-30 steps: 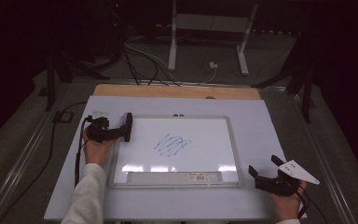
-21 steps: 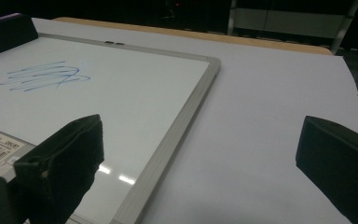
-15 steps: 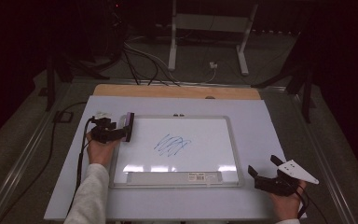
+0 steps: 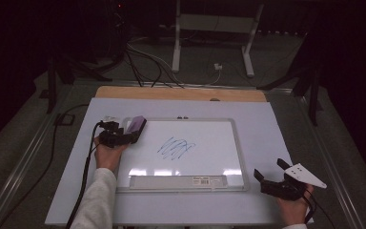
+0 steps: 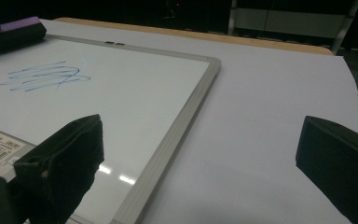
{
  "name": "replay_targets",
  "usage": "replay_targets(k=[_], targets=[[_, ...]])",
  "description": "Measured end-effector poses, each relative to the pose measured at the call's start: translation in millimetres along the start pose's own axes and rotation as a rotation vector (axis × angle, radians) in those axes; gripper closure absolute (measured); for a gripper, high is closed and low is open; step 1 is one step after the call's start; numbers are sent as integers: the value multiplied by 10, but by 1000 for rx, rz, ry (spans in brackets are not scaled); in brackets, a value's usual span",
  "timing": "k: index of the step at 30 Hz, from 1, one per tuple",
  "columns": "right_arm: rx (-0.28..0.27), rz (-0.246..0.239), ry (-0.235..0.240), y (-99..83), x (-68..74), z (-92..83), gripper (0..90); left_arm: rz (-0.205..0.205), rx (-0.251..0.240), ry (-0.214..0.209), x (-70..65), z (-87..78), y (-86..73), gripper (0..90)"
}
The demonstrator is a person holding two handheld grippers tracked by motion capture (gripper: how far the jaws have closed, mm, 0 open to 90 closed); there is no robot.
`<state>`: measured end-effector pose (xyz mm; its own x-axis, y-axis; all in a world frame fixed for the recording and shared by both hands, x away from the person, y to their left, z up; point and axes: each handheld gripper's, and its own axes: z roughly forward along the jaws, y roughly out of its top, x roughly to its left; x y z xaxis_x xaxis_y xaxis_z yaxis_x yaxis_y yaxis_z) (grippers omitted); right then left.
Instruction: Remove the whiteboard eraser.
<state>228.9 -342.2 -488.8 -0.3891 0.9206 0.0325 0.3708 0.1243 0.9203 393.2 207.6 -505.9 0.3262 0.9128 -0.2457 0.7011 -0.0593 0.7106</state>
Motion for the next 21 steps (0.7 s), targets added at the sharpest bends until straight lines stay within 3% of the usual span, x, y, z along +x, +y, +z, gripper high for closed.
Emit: replay_targets(k=[2,3,10,21], targets=[[1,2,-1,-1,-2,0,9,-2,2,-4,0,4,-1,327],[1,2,-1,-2,-3,3,9,-4,6,-9,2,5,1,394],[1,1,0,-1,0,2,9,-16,17,-20,38,-20,10,411],[2,-3,1,-5,-1,15,9,3,-34,-28,17,-141,49,412]])
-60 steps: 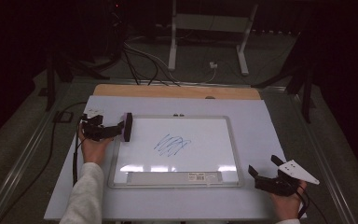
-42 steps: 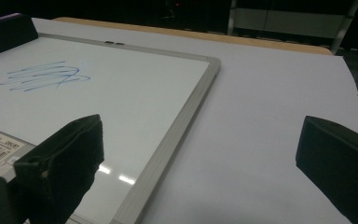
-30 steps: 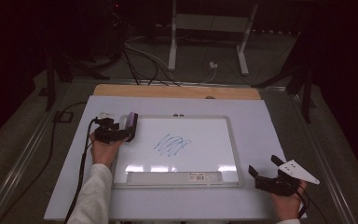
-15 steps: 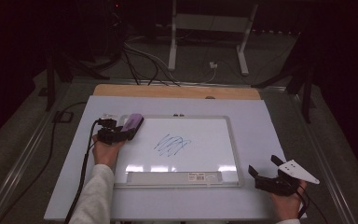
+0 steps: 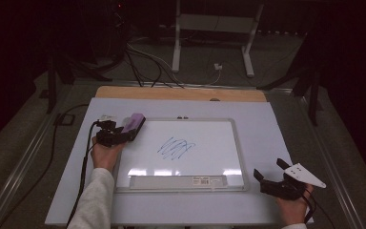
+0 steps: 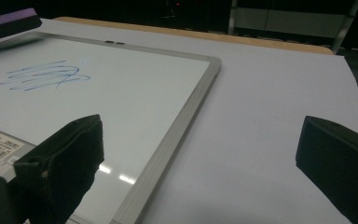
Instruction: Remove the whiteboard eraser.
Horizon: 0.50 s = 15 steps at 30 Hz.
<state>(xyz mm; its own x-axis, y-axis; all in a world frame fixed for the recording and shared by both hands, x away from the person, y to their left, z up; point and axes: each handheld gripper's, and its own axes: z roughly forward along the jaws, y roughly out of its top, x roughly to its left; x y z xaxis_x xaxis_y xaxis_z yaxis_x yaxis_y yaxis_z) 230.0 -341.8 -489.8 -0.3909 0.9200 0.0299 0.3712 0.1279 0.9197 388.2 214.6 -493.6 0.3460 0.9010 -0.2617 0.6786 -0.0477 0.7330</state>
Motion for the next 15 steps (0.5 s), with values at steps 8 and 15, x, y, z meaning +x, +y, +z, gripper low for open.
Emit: replay_targets(k=[8,15], targets=[[-1,2,0,0,-4,-1,9,15,-9,-21,-62,-52,6,413],[-3,5,-2,6,-3,-3,9,52,-2,-40,-129,-81,-1,413]])
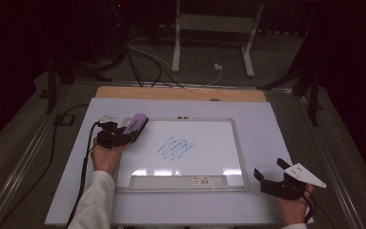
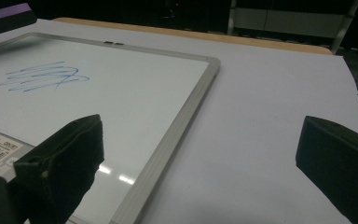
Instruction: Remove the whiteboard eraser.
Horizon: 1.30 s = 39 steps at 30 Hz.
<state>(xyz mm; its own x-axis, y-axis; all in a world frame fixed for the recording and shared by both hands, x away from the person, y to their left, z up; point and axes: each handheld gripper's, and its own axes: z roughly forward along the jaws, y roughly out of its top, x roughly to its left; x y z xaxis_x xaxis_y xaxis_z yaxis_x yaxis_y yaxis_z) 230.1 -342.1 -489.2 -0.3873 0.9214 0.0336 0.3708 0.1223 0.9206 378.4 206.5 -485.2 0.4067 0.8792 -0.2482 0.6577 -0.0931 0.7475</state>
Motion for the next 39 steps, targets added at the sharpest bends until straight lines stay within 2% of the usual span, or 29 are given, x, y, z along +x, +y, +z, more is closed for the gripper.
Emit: replay_targets(k=[15,39], targets=[[3,1,-3,-6,5,-17,9,72,22,-36,-223,19,-52,412],[3,-6,1,-2,6,-8,9,129,32,-74,-447,29,-170,412]])
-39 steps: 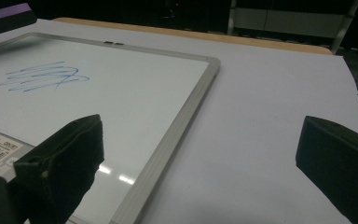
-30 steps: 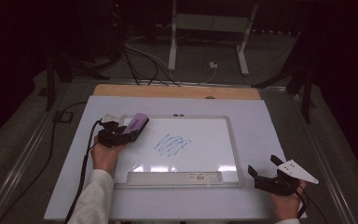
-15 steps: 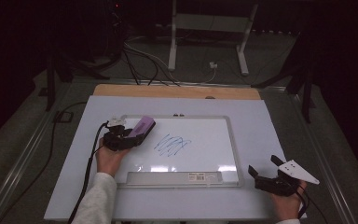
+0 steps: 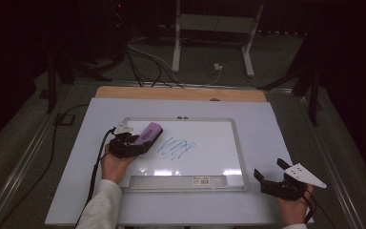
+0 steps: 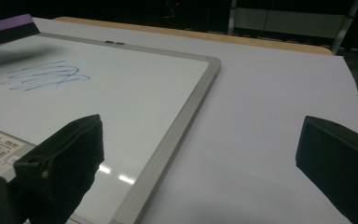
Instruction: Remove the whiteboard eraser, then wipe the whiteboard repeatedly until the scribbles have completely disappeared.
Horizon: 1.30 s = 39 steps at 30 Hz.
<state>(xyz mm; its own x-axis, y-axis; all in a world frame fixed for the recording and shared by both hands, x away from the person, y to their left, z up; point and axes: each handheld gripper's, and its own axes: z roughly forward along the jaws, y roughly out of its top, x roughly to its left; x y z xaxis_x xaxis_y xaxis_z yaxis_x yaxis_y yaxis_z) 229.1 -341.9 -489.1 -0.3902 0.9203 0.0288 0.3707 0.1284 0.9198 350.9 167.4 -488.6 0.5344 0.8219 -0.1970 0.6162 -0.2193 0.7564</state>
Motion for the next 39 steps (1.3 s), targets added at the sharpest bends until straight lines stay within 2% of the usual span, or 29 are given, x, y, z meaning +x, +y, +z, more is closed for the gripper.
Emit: replay_targets(k=[7,21,30,31,35,39], targets=[[0,-2,-1,-3,-2,4,9,13,11,-3,-47,36,-42,412],[0,-4,2,-2,10,6,10,54,61,-7,-159,124,-150,411],[1,-3,3,-2,4,2,9,59,61,-4,-196,138,-176,407],[1,-4,2,-1,8,-1,9,56,58,-1,-202,142,-176,391],[3,-2,3,-3,2,4,10,47,47,24,-216,149,-142,214],[2,-3,4,0,8,4,9,36,43,20,-223,175,-49,172]])
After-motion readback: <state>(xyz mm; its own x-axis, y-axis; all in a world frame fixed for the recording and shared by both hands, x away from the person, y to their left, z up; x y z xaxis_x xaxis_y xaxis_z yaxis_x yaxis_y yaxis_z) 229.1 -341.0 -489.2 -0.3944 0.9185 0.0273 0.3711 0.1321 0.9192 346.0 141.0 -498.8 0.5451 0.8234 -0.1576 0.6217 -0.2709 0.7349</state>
